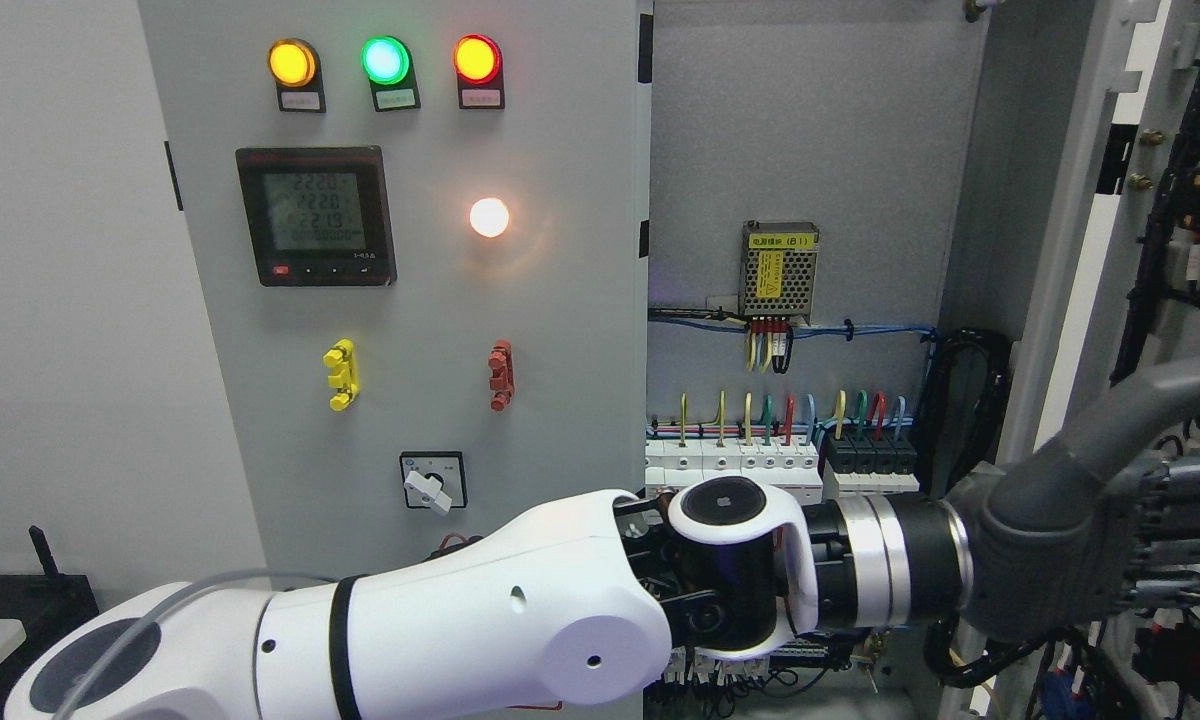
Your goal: Open door with both hands
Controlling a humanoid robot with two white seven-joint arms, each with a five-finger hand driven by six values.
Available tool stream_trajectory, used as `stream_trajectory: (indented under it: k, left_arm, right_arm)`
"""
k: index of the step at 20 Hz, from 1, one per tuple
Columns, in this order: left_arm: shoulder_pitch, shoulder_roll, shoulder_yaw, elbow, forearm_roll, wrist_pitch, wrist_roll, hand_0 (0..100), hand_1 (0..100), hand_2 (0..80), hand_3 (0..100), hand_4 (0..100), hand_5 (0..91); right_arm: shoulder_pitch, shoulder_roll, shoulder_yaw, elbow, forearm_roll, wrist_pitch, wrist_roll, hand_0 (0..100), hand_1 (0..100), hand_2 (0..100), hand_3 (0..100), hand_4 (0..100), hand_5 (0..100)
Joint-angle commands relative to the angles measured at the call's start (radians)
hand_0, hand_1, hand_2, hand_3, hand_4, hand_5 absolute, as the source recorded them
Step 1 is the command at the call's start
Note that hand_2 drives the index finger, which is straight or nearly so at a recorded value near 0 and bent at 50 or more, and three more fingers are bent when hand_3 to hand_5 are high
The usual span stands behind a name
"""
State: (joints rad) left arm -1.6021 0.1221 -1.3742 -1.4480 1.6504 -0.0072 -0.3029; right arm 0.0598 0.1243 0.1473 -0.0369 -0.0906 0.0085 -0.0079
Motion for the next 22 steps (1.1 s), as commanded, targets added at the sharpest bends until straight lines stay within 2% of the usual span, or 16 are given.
stream_trajectory:
  k: [1, 4, 10, 14, 17, 22]
  left_arm:
    - [0.077, 0.281, 0.001, -0.084, -0.015, -0.005, -0.085, 0, 0, 0.0, 0, 0, 0.0]
    - [0.155, 0.401, 0.015, -0.13, -0.073, -0.005, -0.163, 0, 0, 0.0, 0, 0, 0.0]
    - [0.375, 0.669, 0.167, -0.285, -0.176, -0.005, -0.217, 0, 0, 0.0, 0, 0, 0.0]
    - [0.513, 0.875, 0.241, -0.371, -0.182, -0.005, -0.223, 0, 0, 0.0, 0, 0, 0.0]
    - [0.603, 0.988, 0.271, -0.368, -0.184, -0.007, -0.249, 0, 0, 0.0, 0, 0, 0.0]
    - [0.752, 1.184, 0.291, -0.347, -0.187, -0.017, -0.252, 0, 0, 0.0, 0, 0, 0.0]
  right_arm:
    - [0.0, 0.0, 0.0, 0.0, 0.0, -0.001, 0.0, 38, 0, 0, 0, 0, 0]
    - [0.0, 0.0, 0.0, 0.0, 0.0, -0.001, 0.0, 38, 0, 0, 0, 0, 0]
    - [0.0, 0.0, 0.0, 0.0, 0.0, -0.001, 0.0, 38, 0, 0, 0, 0, 0]
    - [0.0, 0.0, 0.0, 0.0, 0.0, -0.001, 0.0, 38, 0, 0, 0, 0, 0]
    - [0.0, 0.0, 0.0, 0.0, 0.0, -0.001, 0.0, 38, 0, 0, 0, 0, 0]
    - [0.0, 0.0, 0.0, 0.0, 0.0, -0.001, 0.0, 38, 0, 0, 0, 0, 0]
